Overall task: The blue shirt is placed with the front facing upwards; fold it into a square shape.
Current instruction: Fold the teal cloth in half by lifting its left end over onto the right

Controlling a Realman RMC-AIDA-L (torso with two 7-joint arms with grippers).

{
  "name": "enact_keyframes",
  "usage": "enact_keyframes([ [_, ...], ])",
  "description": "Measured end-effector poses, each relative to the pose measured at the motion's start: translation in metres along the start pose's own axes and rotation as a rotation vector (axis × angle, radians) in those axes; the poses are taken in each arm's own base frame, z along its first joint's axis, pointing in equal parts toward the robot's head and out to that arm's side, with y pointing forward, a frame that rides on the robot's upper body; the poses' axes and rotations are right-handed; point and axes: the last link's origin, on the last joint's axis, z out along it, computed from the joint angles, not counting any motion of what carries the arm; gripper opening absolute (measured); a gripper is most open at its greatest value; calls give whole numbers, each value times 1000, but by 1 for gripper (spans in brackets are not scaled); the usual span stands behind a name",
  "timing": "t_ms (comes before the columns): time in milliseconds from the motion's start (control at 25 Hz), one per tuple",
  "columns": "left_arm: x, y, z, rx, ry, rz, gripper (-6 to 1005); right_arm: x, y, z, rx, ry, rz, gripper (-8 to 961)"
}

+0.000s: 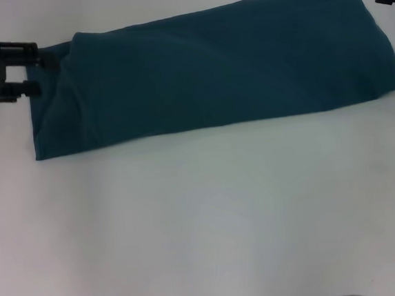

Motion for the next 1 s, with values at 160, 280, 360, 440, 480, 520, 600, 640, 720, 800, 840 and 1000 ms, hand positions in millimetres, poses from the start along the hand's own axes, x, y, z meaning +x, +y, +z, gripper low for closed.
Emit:
enact_keyframes([
  [160,-1,-7,5,5,15,-36,703,2,-4,-1,24,1,-1,876],
  [280,0,-11,8,20,28,-61,703,3,-8,-3,54,11,4,877],
  [360,5,-16,13,77,47,-117,703,5,-11,-3,76,29,4,877],
  [440,7,-17,14,98,57,-140,704,6,-13,-2,87,37,-1,877],
  [480,9,-18,14,108,68,-151,704,6,-13,-2,90,37,-4,877],
  [520,11,-20,14,117,81,-164,704,6,-13,-2,91,37,-8,877],
  [600,14,-22,13,128,104,-174,704,6,-14,-3,93,35,-15,877],
  [640,17,-23,12,136,124,-175,704,6,-14,-3,93,34,-18,877],
  [720,22,-25,10,149,153,-166,703,6,-14,-4,95,30,-23,877],
  [800,25,-29,10,163,182,-150,703,5,-15,-5,100,26,-28,877],
  [840,25,-30,11,168,192,-144,703,5,-15,-5,100,26,-28,877],
  [1000,19,-37,21,168,193,-151,704,2,-15,-4,104,25,-37,877],
])
